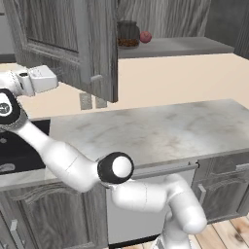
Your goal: Pick the jar and candle from the dining table and place them in the open cabinet. Close the cabinet after placing the objects.
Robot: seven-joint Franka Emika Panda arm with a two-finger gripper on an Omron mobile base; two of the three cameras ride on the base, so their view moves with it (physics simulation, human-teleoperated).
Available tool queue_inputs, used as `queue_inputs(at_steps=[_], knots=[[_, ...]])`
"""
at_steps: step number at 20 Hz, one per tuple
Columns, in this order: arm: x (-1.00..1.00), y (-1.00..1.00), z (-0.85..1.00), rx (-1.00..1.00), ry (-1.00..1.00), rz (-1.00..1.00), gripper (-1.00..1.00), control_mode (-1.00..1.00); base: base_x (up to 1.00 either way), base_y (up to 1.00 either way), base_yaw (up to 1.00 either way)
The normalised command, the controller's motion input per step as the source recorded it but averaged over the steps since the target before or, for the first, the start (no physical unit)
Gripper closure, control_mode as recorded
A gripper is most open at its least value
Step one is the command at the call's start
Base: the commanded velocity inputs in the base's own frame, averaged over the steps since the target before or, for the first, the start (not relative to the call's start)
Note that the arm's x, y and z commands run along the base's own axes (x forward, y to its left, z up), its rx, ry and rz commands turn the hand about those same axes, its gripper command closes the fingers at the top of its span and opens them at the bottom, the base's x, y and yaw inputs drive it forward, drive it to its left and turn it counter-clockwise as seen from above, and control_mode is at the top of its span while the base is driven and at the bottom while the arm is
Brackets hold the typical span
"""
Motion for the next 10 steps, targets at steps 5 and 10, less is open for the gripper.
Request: queue_inputs(at_steps=[5, 10], knots=[[0.82, -0.55, 0.00, 0.04, 0.00, 0.13, -1.00, -1.00, 0.00, 0.00, 0.00], [0.75, -0.62, 0.00, 0.07, 0.00, 0.13, -1.00, -1.00, 0.00, 0.00, 0.00]])
